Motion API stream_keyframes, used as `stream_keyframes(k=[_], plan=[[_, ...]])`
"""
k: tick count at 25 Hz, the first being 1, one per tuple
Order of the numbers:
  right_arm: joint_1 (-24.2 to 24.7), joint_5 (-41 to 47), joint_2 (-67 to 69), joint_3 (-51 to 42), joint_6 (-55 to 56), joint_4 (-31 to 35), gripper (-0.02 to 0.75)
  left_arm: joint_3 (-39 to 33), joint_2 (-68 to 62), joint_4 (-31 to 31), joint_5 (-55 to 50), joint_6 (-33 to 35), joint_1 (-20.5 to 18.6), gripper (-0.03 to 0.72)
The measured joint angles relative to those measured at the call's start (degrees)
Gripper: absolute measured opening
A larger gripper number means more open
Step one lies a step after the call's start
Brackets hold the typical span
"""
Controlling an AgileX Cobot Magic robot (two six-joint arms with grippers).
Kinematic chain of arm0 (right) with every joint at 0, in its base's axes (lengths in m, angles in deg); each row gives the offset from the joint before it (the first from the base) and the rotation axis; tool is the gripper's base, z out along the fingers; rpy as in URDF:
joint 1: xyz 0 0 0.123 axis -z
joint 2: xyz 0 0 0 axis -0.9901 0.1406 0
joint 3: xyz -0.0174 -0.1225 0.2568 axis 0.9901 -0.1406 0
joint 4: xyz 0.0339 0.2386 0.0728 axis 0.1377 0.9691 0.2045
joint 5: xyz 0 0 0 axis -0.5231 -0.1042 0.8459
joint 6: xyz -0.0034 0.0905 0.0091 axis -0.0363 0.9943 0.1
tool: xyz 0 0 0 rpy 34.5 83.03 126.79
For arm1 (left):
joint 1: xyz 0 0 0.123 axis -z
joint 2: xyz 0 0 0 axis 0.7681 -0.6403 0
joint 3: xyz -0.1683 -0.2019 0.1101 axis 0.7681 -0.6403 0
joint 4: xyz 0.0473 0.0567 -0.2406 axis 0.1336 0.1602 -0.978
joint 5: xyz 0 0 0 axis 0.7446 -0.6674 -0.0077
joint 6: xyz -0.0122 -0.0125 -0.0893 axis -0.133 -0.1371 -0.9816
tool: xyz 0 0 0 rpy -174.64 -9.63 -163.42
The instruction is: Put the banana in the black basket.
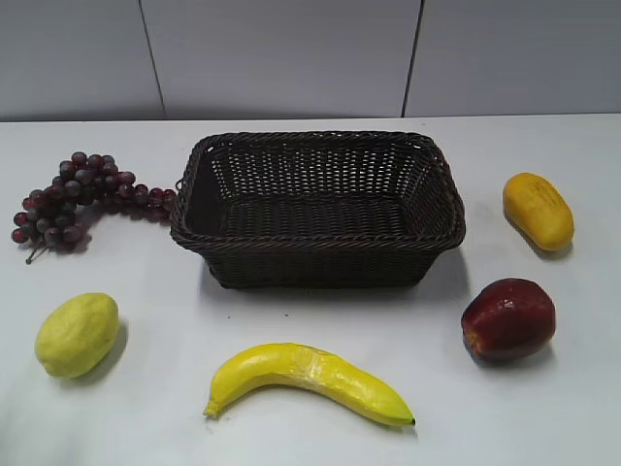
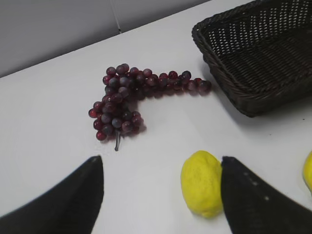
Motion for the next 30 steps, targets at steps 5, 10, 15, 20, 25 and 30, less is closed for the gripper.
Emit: stream_keyframes(k=[5, 10, 15, 20, 25, 30], plan=[[0.00, 0.00, 0.00, 0.00, 0.00, 0.00, 0.589, 5.34, -7.56, -1.25, -0.37, 5.41, 2.80, 0.555], [0.00, 0.00, 0.00, 0.00, 0.00, 0.00, 0.589, 12.00, -14.38, -1.55, -1.84, 9.44, 9.51, 0.555], [0.00, 0.00, 0.00, 0.00, 0.00, 0.00, 0.589, 18.52, -22.85, -1.55, -6.05, 14.03, 17.12, 0.555], [0.00, 0.00, 0.00, 0.00, 0.00, 0.00, 0.589, 24.80, -32.55, -0.44, -10.37, 15.55, 23.82, 0.555], [0.00, 0.00, 0.00, 0.00, 0.00, 0.00, 0.589, 28.91, -42.41, 3.78, -12.42, 15.71, 31.95, 0.555], [0.00, 0.00, 0.00, 0.00, 0.00, 0.00, 0.589, 31.43, -51.81, 8.80, -12.63, 15.77, 39.80, 0.555]])
